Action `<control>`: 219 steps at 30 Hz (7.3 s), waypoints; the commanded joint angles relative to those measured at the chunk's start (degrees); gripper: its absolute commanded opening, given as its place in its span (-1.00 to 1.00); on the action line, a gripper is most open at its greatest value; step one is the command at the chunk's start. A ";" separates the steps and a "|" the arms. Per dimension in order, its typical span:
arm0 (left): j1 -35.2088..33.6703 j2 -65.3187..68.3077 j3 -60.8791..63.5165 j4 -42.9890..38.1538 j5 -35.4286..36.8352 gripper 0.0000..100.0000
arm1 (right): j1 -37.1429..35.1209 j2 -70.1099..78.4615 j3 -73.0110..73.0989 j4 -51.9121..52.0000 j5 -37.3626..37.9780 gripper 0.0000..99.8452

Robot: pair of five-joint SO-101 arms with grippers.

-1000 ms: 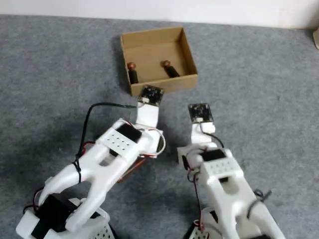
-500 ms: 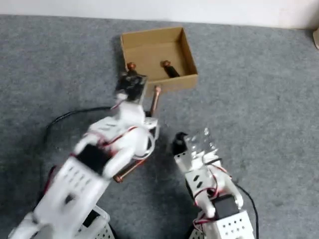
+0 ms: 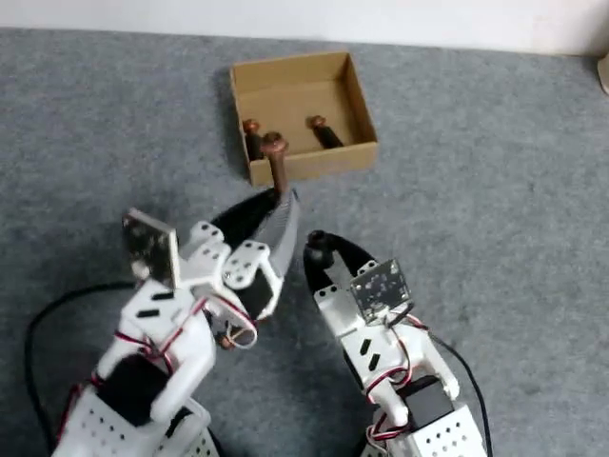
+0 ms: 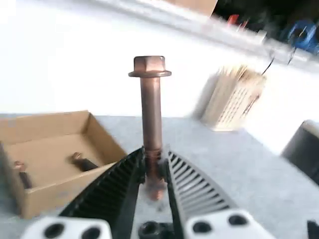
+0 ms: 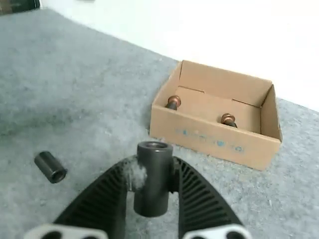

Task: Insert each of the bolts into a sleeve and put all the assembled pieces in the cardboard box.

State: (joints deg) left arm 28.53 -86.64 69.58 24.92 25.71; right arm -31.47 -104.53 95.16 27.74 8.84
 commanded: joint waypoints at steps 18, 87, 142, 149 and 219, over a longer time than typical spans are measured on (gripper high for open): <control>7.87 -17.71 20.26 -10.73 -2.99 -0.99 | 1.10 -0.84 -1.54 -2.15 2.20 -0.99; -10.86 82.07 -31.52 17.23 -2.46 -0.46 | 7.87 -0.75 4.26 10.59 2.02 -0.99; -7.96 18.07 -25.63 16.79 -8.09 -0.99 | -0.04 -0.75 3.82 -3.82 1.76 -0.99; 0.22 6.37 -7.16 1.49 0.26 -0.99 | -0.31 -0.75 4.26 -4.97 1.85 -0.99; 0.66 20.88 6.29 -15.21 -0.09 -0.99 | 3.03 -0.84 5.85 -5.05 2.02 -0.99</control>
State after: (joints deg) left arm 30.81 -65.98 77.41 9.54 25.71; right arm -29.98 -104.44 96.04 24.57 10.33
